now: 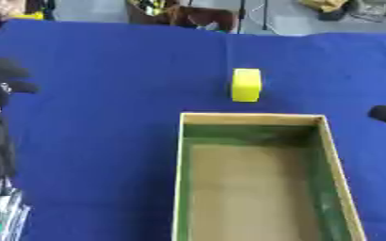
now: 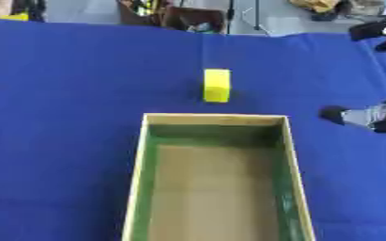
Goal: Pick up objects on the table and place them in the box.
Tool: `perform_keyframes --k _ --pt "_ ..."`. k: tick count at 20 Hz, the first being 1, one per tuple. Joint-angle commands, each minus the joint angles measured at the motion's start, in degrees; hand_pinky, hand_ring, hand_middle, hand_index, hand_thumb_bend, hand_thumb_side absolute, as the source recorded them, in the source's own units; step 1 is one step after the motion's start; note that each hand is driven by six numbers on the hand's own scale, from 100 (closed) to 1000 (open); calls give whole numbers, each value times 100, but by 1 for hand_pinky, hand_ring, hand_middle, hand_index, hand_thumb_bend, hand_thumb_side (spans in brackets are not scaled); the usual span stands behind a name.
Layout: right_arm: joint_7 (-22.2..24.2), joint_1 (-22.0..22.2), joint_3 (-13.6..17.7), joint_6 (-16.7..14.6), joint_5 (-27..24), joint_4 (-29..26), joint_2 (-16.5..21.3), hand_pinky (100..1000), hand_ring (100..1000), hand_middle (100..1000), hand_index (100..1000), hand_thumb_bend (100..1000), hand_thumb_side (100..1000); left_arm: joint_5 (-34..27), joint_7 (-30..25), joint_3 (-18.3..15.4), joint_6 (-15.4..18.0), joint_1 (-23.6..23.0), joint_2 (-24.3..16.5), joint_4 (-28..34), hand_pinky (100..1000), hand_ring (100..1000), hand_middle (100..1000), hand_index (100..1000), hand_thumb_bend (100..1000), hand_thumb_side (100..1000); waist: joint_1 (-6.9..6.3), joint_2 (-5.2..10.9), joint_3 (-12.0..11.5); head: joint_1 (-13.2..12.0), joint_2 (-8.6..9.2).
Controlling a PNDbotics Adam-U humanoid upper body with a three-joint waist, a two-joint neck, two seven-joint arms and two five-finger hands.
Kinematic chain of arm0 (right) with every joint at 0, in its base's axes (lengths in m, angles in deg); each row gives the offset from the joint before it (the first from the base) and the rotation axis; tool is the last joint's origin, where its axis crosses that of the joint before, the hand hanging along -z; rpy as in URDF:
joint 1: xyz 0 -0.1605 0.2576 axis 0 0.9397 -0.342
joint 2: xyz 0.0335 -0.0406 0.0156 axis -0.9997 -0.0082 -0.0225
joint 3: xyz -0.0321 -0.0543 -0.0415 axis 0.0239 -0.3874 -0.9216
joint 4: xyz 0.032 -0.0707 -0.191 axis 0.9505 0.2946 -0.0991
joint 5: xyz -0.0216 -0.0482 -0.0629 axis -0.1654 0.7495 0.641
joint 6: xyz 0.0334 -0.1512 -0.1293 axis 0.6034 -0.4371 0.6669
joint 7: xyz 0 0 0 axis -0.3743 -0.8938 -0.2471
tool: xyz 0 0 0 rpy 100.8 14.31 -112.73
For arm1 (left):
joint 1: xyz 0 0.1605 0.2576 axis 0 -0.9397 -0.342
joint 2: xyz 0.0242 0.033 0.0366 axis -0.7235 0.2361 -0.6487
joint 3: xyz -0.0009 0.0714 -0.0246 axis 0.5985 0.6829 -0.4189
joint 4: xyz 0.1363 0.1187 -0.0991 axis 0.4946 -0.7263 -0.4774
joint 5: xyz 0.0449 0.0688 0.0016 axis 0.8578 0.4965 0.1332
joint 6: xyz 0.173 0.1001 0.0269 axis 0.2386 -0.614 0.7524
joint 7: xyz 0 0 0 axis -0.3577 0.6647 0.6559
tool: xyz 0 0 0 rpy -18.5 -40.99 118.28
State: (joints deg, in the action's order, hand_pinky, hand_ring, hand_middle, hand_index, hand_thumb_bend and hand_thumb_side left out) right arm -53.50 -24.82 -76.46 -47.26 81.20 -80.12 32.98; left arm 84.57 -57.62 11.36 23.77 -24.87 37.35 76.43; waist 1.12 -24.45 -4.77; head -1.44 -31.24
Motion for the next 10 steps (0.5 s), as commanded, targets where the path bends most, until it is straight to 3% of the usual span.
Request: perform_keyframes --k 1,10 --pt "48 -18 118 15 86 -104 213 785 876 785 886 691 330 23 15 7 6 63 -45 97 531 619 595 842 100 1000 -10 101 12 -11 33" --pt "-165 6 163 0 -15 -160 219 785 876 772 881 691 426 35 17 11 -4 60 -34 97 531 618 594 842 100 1000 -10 101 4 17 92"
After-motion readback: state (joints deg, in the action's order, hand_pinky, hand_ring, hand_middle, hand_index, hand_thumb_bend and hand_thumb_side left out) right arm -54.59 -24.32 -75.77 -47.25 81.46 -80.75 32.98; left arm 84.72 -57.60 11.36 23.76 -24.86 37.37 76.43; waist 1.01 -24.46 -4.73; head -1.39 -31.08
